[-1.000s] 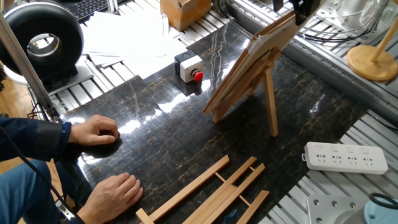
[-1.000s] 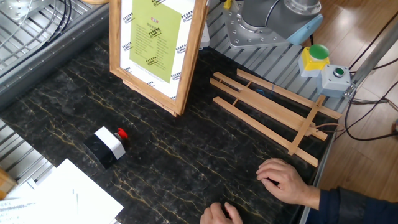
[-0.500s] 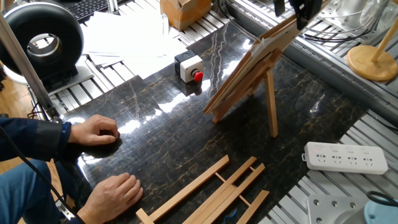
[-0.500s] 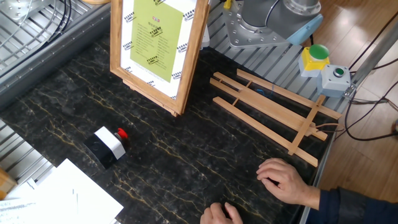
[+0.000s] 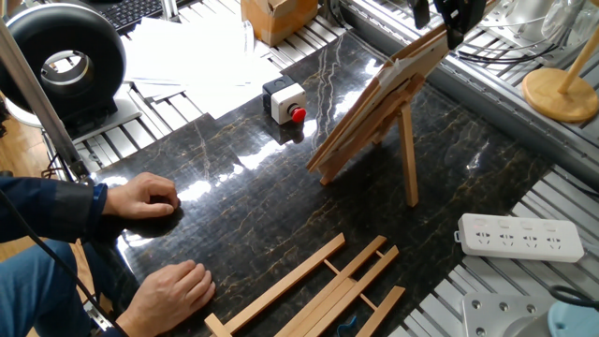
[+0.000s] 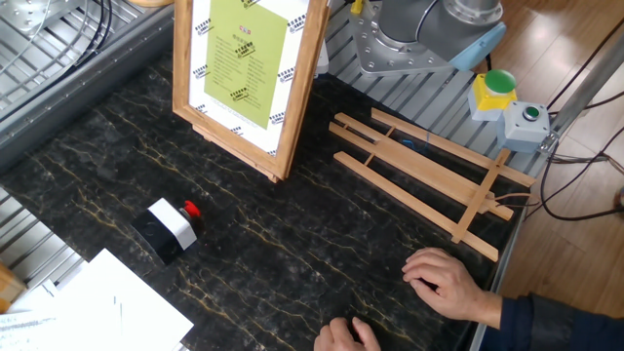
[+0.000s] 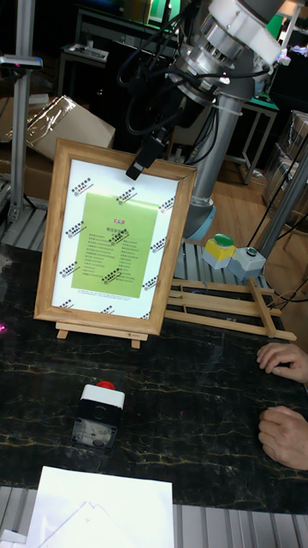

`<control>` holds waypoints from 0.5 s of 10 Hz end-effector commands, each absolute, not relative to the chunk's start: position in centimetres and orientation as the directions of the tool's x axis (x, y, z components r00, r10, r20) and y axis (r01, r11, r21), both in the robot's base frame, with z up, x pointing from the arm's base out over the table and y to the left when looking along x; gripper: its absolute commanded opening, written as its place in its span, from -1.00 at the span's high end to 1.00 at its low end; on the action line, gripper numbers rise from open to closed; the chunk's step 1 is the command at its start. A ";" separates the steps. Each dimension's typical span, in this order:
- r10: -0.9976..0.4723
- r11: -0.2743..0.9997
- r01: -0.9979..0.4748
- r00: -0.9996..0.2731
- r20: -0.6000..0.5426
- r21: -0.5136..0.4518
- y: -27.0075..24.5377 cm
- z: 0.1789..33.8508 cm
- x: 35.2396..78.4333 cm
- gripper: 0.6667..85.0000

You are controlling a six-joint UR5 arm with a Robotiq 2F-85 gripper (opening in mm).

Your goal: Put the photo frame on the bracket

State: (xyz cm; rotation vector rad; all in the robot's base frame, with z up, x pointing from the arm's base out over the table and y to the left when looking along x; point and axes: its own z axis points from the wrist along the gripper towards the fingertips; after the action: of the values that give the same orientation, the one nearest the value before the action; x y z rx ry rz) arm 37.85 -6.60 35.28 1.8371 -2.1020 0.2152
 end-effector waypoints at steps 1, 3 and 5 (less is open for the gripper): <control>-0.935 0.165 -0.976 -0.109 0.338 0.142 -6.2 35.3 37.0 -0.28; -0.935 0.167 -0.975 -0.109 0.336 0.149 -6.1 35.3 36.9 -0.29; -0.934 0.177 -0.971 -0.113 0.339 0.163 -6.1 35.5 36.4 -0.33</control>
State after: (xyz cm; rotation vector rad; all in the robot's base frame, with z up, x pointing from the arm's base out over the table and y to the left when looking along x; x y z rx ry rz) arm 36.86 -6.46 35.39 1.8070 -2.0964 0.1683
